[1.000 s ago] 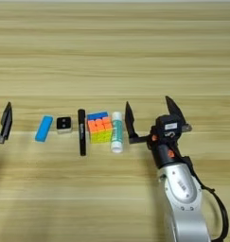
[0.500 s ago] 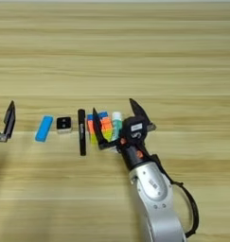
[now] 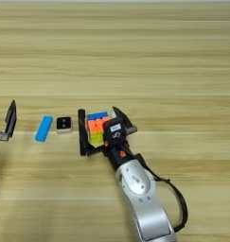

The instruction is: Move the objects on the table

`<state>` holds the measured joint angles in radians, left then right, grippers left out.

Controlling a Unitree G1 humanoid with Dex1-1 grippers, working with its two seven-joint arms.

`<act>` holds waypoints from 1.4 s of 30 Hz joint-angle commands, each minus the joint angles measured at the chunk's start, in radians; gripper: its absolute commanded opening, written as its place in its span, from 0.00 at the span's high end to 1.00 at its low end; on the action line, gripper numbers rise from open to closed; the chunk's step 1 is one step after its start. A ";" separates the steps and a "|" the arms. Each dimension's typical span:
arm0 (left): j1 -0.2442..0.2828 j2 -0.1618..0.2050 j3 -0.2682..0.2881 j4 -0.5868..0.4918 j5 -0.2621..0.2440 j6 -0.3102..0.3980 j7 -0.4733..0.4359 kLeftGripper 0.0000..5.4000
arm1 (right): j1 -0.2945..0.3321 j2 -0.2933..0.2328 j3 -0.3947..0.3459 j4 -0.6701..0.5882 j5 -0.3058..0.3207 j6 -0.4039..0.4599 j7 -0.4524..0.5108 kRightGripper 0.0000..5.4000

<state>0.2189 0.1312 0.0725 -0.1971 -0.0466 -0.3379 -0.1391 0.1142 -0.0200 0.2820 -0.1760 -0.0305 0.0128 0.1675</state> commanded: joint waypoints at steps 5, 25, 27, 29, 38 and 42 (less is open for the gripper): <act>0.007 -0.006 -0.010 -0.011 0.009 0.008 0.005 0.00 | -0.016 0.000 0.006 0.046 -0.052 0.056 -0.031 0.01; 0.028 -0.012 -0.022 -0.034 0.011 0.019 0.013 0.00 | 0.001 0.000 -0.001 0.062 -0.076 0.080 -0.059 0.01; 0.029 -0.012 -0.023 -0.034 0.011 0.019 0.014 0.00 | 0.000 0.001 -0.005 0.067 -0.075 0.083 -0.061 0.01; 0.031 -0.012 -0.023 -0.034 0.011 0.018 0.015 0.00 | -0.001 0.001 -0.009 0.073 -0.073 0.084 -0.061 0.01; 0.035 -0.014 -0.021 -0.031 0.011 0.015 0.015 0.00 | -0.008 0.002 -0.029 0.102 -0.067 0.083 -0.066 0.14; 0.035 -0.014 -0.020 -0.030 0.011 0.012 0.015 0.00 | -0.013 0.001 -0.034 0.113 -0.064 0.091 -0.063 0.24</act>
<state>0.2497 0.1189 0.0534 -0.2242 -0.0453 -0.3335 -0.1300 0.1106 -0.0210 0.2562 -0.0756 -0.0952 0.0798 0.1087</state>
